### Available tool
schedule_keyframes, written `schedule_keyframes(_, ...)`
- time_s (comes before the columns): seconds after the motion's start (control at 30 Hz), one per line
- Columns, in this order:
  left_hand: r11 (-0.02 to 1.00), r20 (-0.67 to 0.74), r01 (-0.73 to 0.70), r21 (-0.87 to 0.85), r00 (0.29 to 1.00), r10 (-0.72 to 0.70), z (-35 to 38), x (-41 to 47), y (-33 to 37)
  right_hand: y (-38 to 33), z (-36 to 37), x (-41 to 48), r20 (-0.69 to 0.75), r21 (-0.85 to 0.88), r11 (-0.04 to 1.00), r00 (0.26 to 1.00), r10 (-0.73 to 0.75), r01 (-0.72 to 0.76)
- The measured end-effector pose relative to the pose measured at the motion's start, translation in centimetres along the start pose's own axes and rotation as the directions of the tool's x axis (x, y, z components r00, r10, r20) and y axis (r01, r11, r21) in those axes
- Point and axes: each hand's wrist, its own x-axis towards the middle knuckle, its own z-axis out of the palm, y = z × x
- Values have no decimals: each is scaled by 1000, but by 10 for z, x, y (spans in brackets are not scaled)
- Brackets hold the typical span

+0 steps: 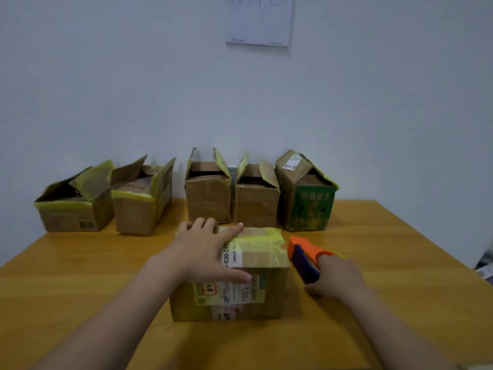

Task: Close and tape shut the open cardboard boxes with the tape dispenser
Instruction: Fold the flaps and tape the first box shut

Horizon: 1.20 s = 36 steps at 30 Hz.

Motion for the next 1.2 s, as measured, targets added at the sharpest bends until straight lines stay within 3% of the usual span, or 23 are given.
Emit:
schedule_keyframes(0.13, 1000, -39, 2, -6, 999, -2, 5, -4, 5, 9, 7, 6, -137, 134, 991, 990, 11, 8)
schedule_keyframes(0.23, 996, -31, 1, -89, 1000, -3, 5, -7, 6, 15, -12, 12, -248, 459, 884, 968, 38, 83)
schedule_keyframes(0.3, 991, -43, 20, -134, 999, -26, 4, -9, 10, 14, -40, 7, -341, 723, 657, 938, 71, 213)
schedule_keyframes(0.37, 979, -116, 53, -199, 990, -77, 2, -12, 16, 6, -77, -6, -363, 900, 290, 927, 90, 324)
schedule_keyframes(0.43, 931, -243, 66, -359, 956, -162, 1, -14, 18, -5, -109, -20, -341, 938, -33, 938, 61, 344)
schedule_keyframes(0.5, 810, -334, 13, -586, 907, -256, 0, -17, 14, -21, -131, -31, -314, 929, -203, 949, 2, 308)
schedule_keyframes(0.57, 621, -348, -63, -781, 870, -349, -2, -19, 5, -39, -142, -37, -260, 930, -292, 962, -85, 226)
schedule_keyframes(0.63, 354, -309, -145, -924, 831, -464, -4, -22, -7, -57, -143, -39, -193, 949, -282, 967, -167, 140)
schedule_keyframes(0.7, 13, -223, -258, -966, 807, -548, -6, -23, -16, -71, -137, -38, -146, 980, -166, 967, -208, 112)
schedule_keyframes(0.73, -101, -184, -290, -952, 802, -569, -6, -23, -20, -76, -133, -36, -133, 987, -116, 968, -215, 110)
schedule_keyframes(0.8, -142, -159, -288, -947, 806, -570, -5, -24, -23, -80, -128, -35, -105, 993, -83, 972, -210, 89)
schedule_keyframes(0.97, 96, -261, -244, -965, 860, -438, -19, -27, -15, -78, -128, -34, -80, 993, -103, 960, -268, 54)
schedule_keyframes(1.03, 106, -250, -227, -968, 873, -418, -28, -27, -12, -78, -127, -34, -80, 994, -95, 957, -277, 55)
schedule_keyframes(1.1, -5, -167, -184, -983, 901, -401, -36, -25, -12, -77, -125, -35, -76, 993, -103, 958, -277, 49)
schedule_keyframes(1.2, -275, 14, -84, -958, 942, -336, -39, -22, -11, -75, -120, -35, -94, 986, -159, 959, -268, 52)
